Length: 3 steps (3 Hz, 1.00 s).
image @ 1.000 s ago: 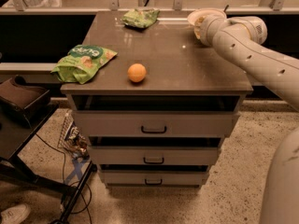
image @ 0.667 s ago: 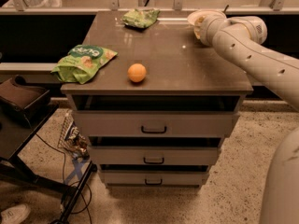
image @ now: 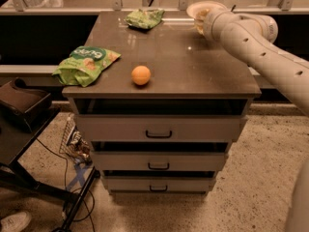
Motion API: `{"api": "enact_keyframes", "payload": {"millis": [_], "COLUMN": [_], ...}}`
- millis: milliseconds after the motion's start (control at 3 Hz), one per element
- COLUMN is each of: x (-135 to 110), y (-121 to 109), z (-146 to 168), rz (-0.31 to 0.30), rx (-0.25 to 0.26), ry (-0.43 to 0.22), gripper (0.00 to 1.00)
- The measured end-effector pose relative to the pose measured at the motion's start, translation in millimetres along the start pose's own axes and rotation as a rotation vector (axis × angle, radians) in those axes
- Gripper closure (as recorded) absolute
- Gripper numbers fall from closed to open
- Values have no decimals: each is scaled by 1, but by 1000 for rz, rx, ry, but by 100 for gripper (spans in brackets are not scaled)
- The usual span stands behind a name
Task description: Move paper bowl near green rice chip bag
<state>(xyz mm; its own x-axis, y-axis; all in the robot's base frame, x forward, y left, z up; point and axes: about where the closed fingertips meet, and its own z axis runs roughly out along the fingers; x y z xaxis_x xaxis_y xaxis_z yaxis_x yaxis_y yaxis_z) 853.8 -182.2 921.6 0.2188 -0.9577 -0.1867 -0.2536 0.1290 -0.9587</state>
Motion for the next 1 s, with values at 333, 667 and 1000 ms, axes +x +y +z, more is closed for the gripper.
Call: {"api": "enact_keyframes", "payload": {"millis": [333,667,1000], "x": [-13,-30,-115], "y": [-18,-53,-85], "z": [-14,-38,-58], "rz": [84,173,178], "rx": [12,16,-3], "ry": [-84,-213,-459], "gripper": [100,100,100]}}
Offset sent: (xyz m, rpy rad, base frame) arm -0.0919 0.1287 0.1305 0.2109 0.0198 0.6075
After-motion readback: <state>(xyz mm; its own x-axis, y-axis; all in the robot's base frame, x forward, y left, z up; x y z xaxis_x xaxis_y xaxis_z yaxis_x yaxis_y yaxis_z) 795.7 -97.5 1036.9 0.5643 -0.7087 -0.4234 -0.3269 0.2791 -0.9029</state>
